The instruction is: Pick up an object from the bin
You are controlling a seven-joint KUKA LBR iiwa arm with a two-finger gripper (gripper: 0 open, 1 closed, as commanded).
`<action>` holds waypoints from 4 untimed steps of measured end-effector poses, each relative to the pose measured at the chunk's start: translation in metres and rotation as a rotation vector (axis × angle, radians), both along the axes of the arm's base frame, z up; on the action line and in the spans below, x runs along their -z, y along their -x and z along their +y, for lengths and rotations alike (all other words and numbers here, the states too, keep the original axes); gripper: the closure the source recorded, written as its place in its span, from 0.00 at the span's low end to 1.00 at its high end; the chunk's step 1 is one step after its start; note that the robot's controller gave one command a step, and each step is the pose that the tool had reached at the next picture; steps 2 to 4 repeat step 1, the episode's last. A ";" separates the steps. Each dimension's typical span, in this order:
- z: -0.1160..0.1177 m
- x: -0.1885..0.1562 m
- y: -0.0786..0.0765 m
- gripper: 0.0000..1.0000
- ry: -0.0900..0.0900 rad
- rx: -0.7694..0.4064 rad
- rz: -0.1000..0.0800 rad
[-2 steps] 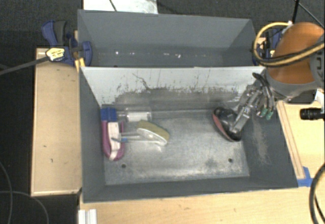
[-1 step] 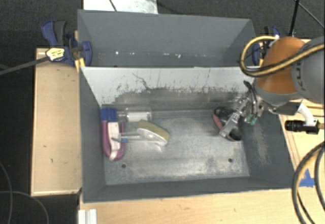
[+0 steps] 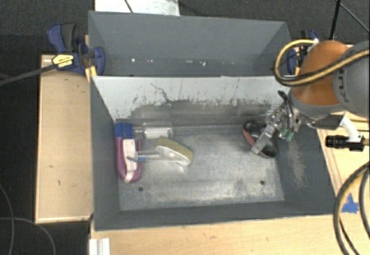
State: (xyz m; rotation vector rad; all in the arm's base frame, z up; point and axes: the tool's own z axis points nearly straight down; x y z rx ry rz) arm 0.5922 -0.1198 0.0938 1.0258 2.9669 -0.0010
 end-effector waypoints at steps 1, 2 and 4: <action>0.023 -0.215 0.008 1.00 0.000 0.046 -0.008; 0.023 -0.215 0.008 1.00 0.000 0.046 -0.008; 0.023 -0.215 0.008 1.00 0.000 0.046 -0.008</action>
Offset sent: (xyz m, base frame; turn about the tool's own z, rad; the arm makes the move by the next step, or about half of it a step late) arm -0.0099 0.0227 0.2095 0.0497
